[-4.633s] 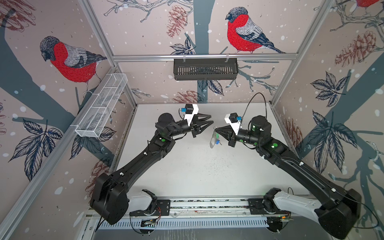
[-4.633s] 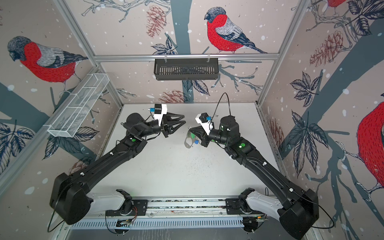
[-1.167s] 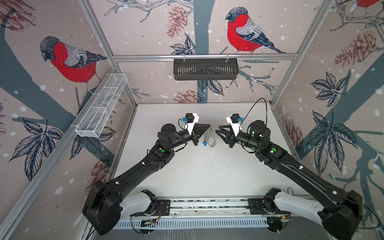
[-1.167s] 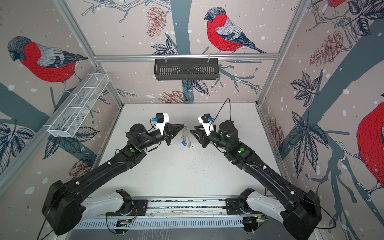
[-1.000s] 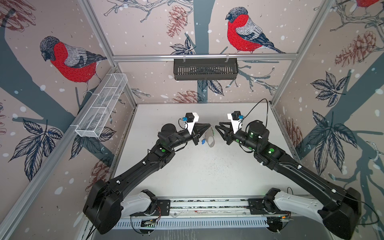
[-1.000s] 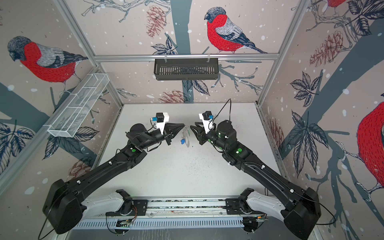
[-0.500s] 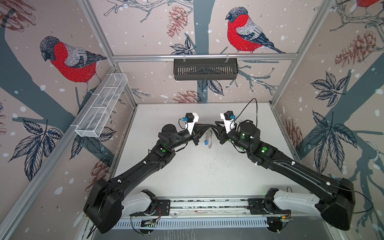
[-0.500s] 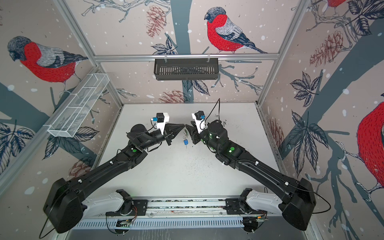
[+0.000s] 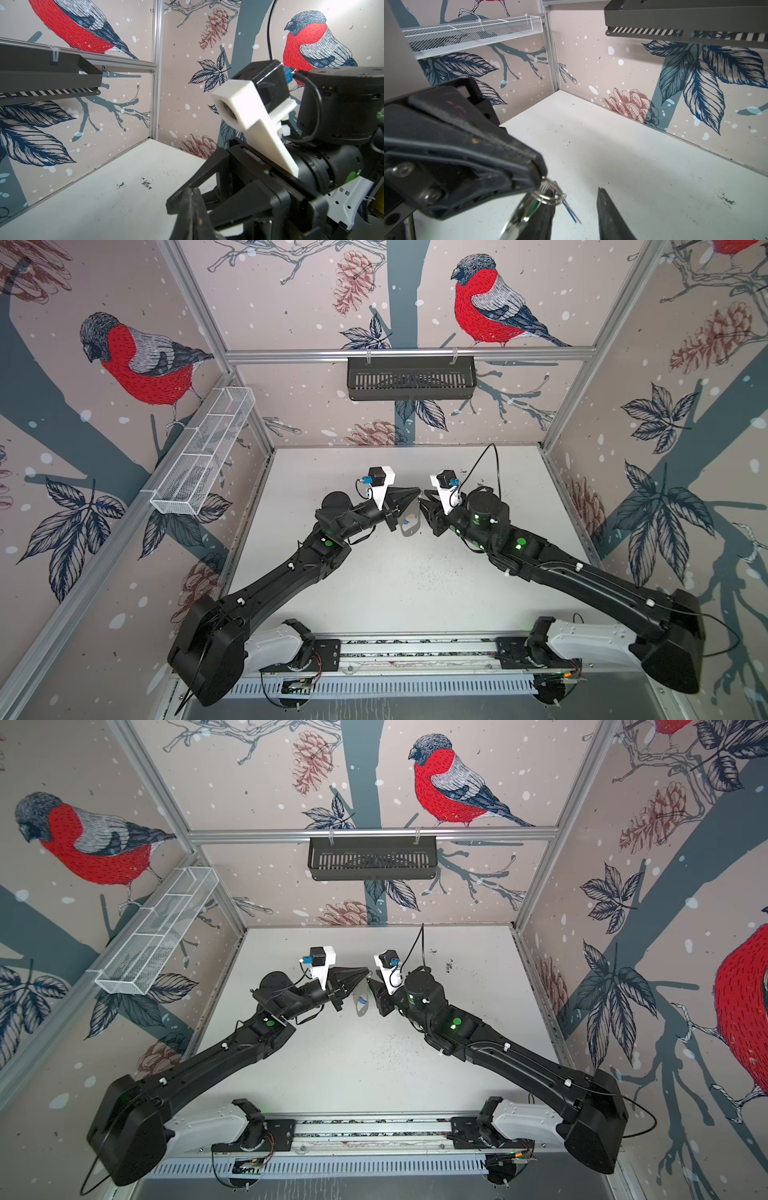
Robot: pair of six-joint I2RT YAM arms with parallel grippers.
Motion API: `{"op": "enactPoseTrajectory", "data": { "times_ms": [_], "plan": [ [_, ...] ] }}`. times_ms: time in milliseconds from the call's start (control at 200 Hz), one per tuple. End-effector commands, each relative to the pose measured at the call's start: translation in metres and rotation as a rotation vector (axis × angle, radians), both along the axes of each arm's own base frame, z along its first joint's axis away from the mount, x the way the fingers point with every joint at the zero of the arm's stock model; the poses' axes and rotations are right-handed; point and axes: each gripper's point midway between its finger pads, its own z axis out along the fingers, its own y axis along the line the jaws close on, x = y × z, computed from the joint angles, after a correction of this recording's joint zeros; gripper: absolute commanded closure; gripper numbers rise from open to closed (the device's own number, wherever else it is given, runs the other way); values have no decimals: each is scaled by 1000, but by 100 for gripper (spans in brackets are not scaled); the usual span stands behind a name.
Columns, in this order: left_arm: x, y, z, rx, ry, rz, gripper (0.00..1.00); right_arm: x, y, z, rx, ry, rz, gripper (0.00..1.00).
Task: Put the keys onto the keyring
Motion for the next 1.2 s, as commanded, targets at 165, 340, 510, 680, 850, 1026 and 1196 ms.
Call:
{"op": "enactPoseTrajectory", "data": {
  "times_ms": [165, 340, 510, 680, 850, 1026, 1196],
  "plan": [
    [-7, 3, 12, -76, -51, -20, 100, -3, 10, 3, 17, -17, 13, 63],
    [-15, 9, 14, -127, -71, -32, 100, 3, -6, 10, 35, -18, -67, 63],
    [-21, 10, 18, -156, -88, -56, 100, 1, -23, 19, 67, -52, -100, 62],
    [-25, 8, 19, -166, -109, -89, 100, 0, -36, 27, 90, -72, -104, 69],
    [-31, 4, 20, -175, -123, -161, 100, -26, -28, 37, 99, -122, 82, 80],
    [-40, 2, 21, -181, -142, -239, 100, -44, -30, 38, 89, -167, 190, 82],
    [-46, -1, 22, -170, -154, -296, 100, -45, -33, 33, 79, -168, 211, 72]
  ]
}}
